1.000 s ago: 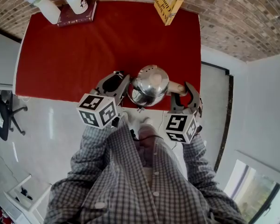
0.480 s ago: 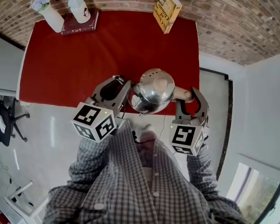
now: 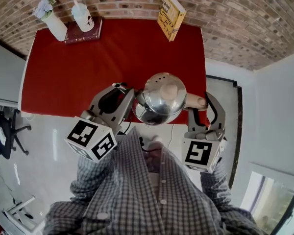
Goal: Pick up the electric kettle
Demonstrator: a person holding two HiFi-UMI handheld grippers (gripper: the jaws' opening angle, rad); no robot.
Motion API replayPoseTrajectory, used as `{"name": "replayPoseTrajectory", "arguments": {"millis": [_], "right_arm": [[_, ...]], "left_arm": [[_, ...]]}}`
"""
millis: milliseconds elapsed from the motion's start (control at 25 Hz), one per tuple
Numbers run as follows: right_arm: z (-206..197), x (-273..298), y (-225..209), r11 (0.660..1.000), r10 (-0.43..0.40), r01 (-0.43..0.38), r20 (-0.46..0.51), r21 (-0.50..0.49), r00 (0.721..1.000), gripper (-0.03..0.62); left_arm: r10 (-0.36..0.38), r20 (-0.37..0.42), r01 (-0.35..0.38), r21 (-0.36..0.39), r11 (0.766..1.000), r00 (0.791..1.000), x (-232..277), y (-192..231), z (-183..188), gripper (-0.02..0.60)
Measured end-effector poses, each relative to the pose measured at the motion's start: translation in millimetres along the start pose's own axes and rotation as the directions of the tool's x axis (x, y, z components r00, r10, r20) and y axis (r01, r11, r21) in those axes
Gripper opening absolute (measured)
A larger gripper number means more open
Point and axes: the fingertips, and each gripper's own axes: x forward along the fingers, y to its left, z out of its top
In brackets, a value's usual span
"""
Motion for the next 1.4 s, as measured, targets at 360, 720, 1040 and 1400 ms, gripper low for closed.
{"name": "replayPoseTrajectory", "arguments": {"millis": [360,720,1040,1400], "right_arm": [[20.5,-16.0,-15.0,1.000,-0.025,0.026,0.035,-0.017,0.999,0.164],[26.5,-23.0,-17.3,0.999,-0.028,0.028,0.040,-0.021,0.999,0.164],[25.2,-27.2,-18.1,0.999,-0.031,0.031,0.028,-0.023,0.999,0.163],[24.4,-28.9,-19.4,0.999,-0.034,0.034,0.017,-0.035,0.999,0.163]], "left_arm": [[-0.006,0.046,0.004,0.035,0.999,0.999,-14.3,-15.7,24.5,0.103],[-0.018,0.064,0.015,0.040,0.999,0.998,-21.4,-20.3,30.7,0.103],[-0.036,0.060,0.033,0.049,0.998,0.998,-21.5,-23.4,31.2,0.101],[-0.044,0.056,0.043,0.034,0.999,0.997,-19.8,-23.7,30.0,0.101]]}}
